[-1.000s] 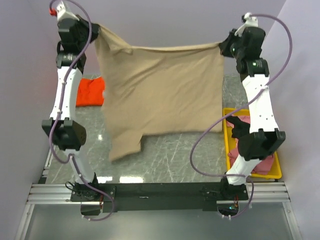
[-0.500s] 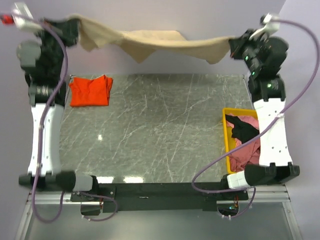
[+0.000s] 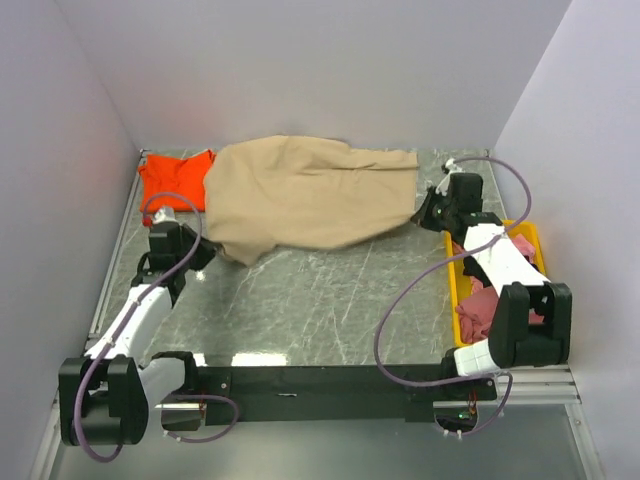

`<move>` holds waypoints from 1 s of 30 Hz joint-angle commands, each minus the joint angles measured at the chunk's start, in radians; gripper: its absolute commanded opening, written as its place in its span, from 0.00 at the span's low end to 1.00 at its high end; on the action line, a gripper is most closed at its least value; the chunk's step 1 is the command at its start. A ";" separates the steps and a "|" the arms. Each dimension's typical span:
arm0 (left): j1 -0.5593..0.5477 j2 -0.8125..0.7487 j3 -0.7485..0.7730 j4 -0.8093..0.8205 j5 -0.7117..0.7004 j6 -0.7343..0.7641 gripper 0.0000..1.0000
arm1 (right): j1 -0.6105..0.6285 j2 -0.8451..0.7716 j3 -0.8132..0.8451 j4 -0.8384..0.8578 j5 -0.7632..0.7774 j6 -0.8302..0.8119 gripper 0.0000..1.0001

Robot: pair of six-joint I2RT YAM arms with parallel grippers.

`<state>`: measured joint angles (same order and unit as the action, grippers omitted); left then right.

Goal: Fold and stack the t-shirts
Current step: Flatten the tshirt out

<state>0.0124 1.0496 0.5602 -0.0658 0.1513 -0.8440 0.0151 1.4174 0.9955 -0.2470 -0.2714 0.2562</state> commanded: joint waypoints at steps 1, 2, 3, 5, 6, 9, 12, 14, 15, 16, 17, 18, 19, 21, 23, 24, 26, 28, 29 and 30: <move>-0.032 -0.045 -0.045 0.018 0.051 -0.070 0.01 | -0.004 0.035 -0.030 -0.001 0.069 0.110 0.00; -0.040 -0.043 -0.063 0.003 0.047 -0.078 0.01 | -0.006 0.044 -0.040 -0.008 0.055 0.112 0.00; -0.046 -0.043 -0.066 -0.046 0.027 -0.095 0.00 | -0.004 0.052 -0.056 -0.021 0.037 0.129 0.00; -0.064 -0.054 -0.063 -0.100 -0.004 -0.112 0.01 | -0.006 0.057 -0.073 -0.035 0.038 0.147 0.00; -0.071 -0.063 -0.057 -0.139 -0.034 -0.139 0.01 | -0.006 0.051 -0.093 -0.037 0.046 0.164 0.00; -0.086 -0.112 -0.017 -0.291 -0.056 -0.182 0.01 | -0.004 0.005 -0.110 -0.075 0.064 0.183 0.00; -0.111 -0.198 0.015 -0.411 -0.058 -0.219 0.01 | -0.004 -0.083 -0.124 -0.171 0.118 0.173 0.00; -0.114 -0.259 0.059 -0.521 -0.094 -0.240 0.01 | -0.004 -0.147 -0.124 -0.218 0.150 0.169 0.00; -0.114 -0.290 0.081 -0.564 -0.110 -0.242 0.01 | -0.004 -0.184 -0.129 -0.253 0.155 0.166 0.00; -0.115 -0.304 0.099 -0.586 -0.119 -0.237 0.01 | -0.004 -0.201 -0.129 -0.267 0.158 0.166 0.00; -0.114 -0.313 0.142 -0.635 -0.125 -0.225 0.01 | -0.004 -0.215 -0.124 -0.279 0.165 0.164 0.00; -0.115 -0.319 0.164 -0.663 -0.130 -0.224 0.01 | -0.004 -0.225 -0.124 -0.293 0.164 0.163 0.00; -0.114 -0.321 0.184 -0.689 -0.136 -0.221 0.01 | -0.004 -0.245 -0.123 -0.322 0.166 0.161 0.00; -0.114 -0.319 0.227 -0.770 -0.136 -0.227 0.01 | -0.004 -0.264 -0.124 -0.356 0.185 0.167 0.00; -0.114 -0.313 0.244 -0.808 -0.093 -0.230 0.01 | -0.004 -0.296 -0.123 -0.414 0.211 0.178 0.00; -0.114 -0.315 0.247 -0.845 -0.087 -0.228 0.01 | -0.004 -0.310 -0.118 -0.461 0.230 0.183 0.00; -0.114 -0.313 0.257 -0.885 -0.096 -0.227 0.01 | -0.004 -0.319 -0.121 -0.492 0.225 0.183 0.00; -0.114 -0.315 0.267 -0.940 -0.101 -0.219 0.01 | -0.006 -0.337 -0.139 -0.521 0.198 0.181 0.00; -0.114 -0.316 0.270 -0.962 -0.095 -0.211 0.01 | -0.004 -0.342 -0.159 -0.532 0.198 0.183 0.00; -0.115 -0.318 0.271 -0.980 -0.087 -0.207 0.01 | -0.006 -0.348 -0.169 -0.544 0.198 0.183 0.00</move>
<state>-0.0998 0.7376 0.7856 -0.9291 0.0551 -1.0622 0.0139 1.1046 0.8539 -0.7063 -0.0868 0.4301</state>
